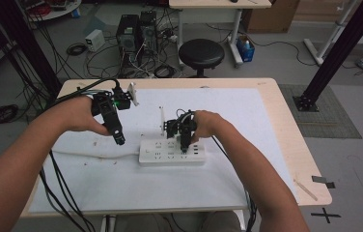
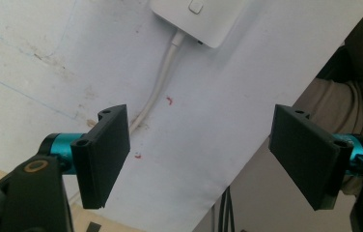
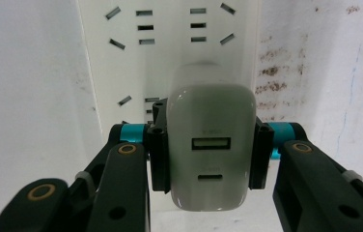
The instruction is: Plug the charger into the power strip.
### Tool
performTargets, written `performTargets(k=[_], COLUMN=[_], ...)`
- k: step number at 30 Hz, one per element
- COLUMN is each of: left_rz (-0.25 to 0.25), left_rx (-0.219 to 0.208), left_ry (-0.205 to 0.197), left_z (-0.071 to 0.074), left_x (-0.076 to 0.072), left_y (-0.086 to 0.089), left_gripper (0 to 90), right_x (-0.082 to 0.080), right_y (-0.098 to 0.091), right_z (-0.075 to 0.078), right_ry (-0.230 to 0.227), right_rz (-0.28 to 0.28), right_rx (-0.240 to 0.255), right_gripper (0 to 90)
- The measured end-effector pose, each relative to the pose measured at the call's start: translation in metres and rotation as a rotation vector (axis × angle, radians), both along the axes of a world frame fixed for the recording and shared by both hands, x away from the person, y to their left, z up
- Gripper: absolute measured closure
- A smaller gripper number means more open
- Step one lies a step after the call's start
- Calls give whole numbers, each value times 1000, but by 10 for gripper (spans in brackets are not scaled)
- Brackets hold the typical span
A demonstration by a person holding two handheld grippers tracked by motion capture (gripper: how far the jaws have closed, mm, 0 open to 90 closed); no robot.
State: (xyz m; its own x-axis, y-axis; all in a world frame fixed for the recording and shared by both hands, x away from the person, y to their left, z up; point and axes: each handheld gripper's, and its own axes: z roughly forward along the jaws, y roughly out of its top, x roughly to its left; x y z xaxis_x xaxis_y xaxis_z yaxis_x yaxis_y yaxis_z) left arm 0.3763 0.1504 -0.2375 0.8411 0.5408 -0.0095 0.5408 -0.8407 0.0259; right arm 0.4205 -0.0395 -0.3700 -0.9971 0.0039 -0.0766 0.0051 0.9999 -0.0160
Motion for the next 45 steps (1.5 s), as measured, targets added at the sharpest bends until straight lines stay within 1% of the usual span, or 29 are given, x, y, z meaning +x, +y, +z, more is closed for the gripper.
performTargets(k=[2,3,4,6,9,10,11,12,13,14,15,17,18,20,21,23,24,26,27,29,32,35,37,38,39,40,41,42,45], left_rz=[2,-3,6,3,8,7,-1,4,0,-1,11,12,11,14,9,1,-3,-2,-7,-12,-9,-23,-20,-26,-31,-32,-32,-31,-36], left_rx=[2,5,0,1,4,8,11,7,10,13,11,13,12,9,9,8,8,7,10,12,11,15,12,15,15,17,17,15,17], left_ry=[-1,2,-2,-1,1,0,3,4,7,10,8,7,6,7,6,8,10,7,10,8,7,8,4,5,4,3,1,-2,-6], left_z=[0,0,-2,-2,-4,-5,-5,-6,-6,-7,-7,-7,-7,-7,-7,-7,-7,-7,-6,-6,-6,-5,-5,-4,-3,-2,-1,0,3], left_x=[1,1,0,0,0,0,0,0,0,0,0,0,0,0,0,-1,-1,-1,-1,-1,-2,-3,-4,-5,-5,-6,-6,-7,-8], left_y=[1,1,1,2,4,4,5,5,6,7,7,8,8,7,6,4,3,2,1,0,-1,-3,-4,-4,-4,-4,-5,-5,-6], left_gripper=[225,225,225,225,225,218,209,208,208,209,209,208,208,208,209,208,208,208,208,208,209,208,208,208,208,208,208,208,209], right_x=[-1,0,0,1,1,2,2,2,2,1,1,0,1,-2,-2,-3,-6,-7,-10,-15,-17,-22,-24,-25,-31,-33,-33,-37,-43], right_y=[1,2,2,2,1,1,1,1,0,1,1,2,2,3,2,0,-2,-3,-3,-7,-8,-16,-18,-21,-28,-32,-35,-40,-54], right_z=[0,0,0,0,0,-1,-4,-8,-10,-7,-7,2,6,13,16,21,27,29,33,43,47,60,63,67,77,82,85,90,100], right_ry=[1,0,6,10,18,29,45,48,55,64,64,80,87,76,68,72,86,84,84,77,76,51,53,51,47,45,37,35,19], right_rz=[-12,2,-11,-5,-32,-51,-45,-47,-45,-61,-61,-66,-57,-81,-83,-81,-76,-79,-96,-83,-98,-107,-116,-118,-148,-160,-143,-168,-199], right_rx=[-8,-12,-12,-12,-2,-3,-14,-10,-7,11,11,40,42,24,16,7,-4,-6,-6,21,20,21,21,24,30,35,54,44,51], right_gripper=[624,624,623,621,607,560,501,434,398,373,373,327,297,211,211,196,140,140,132,127,127,127,127,127,127,127,127,127,127])
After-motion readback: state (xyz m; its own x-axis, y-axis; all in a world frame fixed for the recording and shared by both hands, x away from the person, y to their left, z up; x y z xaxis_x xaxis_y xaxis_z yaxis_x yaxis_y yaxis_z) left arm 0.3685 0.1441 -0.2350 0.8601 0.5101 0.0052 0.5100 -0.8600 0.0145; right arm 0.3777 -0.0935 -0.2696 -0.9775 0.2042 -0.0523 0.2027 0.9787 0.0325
